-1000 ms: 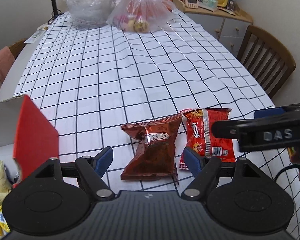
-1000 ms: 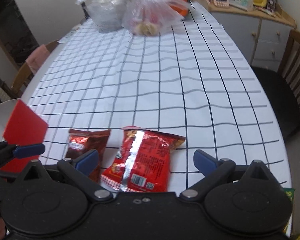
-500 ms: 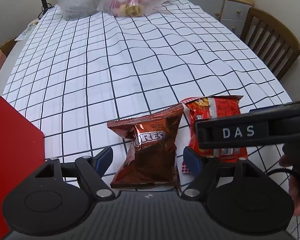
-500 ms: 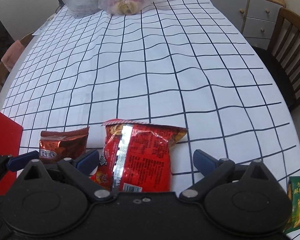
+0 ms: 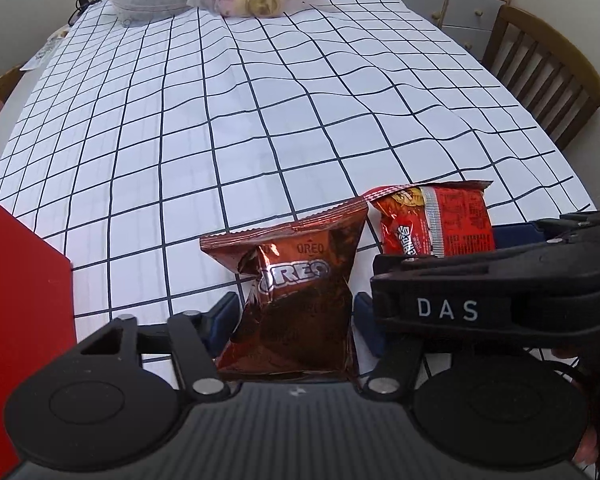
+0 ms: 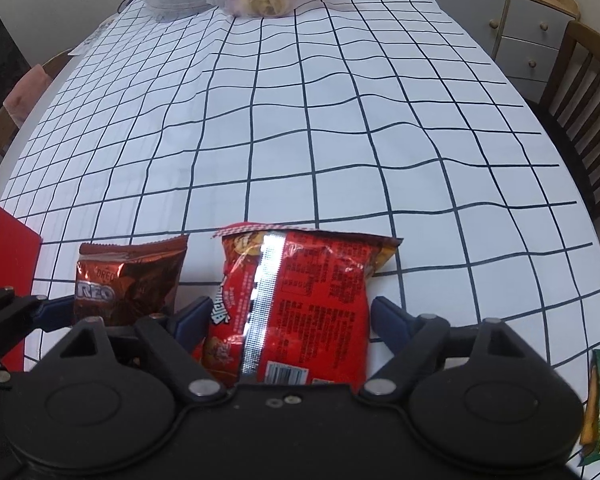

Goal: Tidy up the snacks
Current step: 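Grasp the brown Oreo bag with the left gripper while the right grasps the red snack bag, then lift the Oreo bag and red snack bag and carry both over the red box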

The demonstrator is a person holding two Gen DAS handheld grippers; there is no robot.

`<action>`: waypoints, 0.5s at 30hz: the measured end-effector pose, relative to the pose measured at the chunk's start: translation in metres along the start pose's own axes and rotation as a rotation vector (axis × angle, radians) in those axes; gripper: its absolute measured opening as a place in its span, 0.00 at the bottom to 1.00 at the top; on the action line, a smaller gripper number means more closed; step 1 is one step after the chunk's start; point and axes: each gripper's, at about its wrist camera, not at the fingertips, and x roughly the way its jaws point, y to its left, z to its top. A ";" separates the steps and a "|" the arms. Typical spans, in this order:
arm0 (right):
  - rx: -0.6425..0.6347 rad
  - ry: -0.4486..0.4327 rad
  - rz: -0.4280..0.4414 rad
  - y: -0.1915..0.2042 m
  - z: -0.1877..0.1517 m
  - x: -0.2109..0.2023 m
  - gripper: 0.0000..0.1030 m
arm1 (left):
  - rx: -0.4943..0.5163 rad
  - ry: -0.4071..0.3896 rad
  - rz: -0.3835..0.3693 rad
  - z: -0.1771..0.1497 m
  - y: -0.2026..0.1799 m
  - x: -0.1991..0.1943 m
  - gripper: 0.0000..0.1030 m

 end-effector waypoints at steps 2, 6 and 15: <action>0.003 0.000 0.003 -0.001 0.000 -0.001 0.74 | 0.000 0.000 -0.002 0.000 0.000 0.000 0.54; 0.006 -0.006 0.002 -0.003 0.000 -0.003 0.70 | -0.001 -0.003 0.001 0.000 0.001 -0.001 0.50; 0.012 -0.026 0.012 -0.008 -0.006 -0.019 0.70 | -0.014 -0.014 0.006 -0.005 0.004 -0.013 0.49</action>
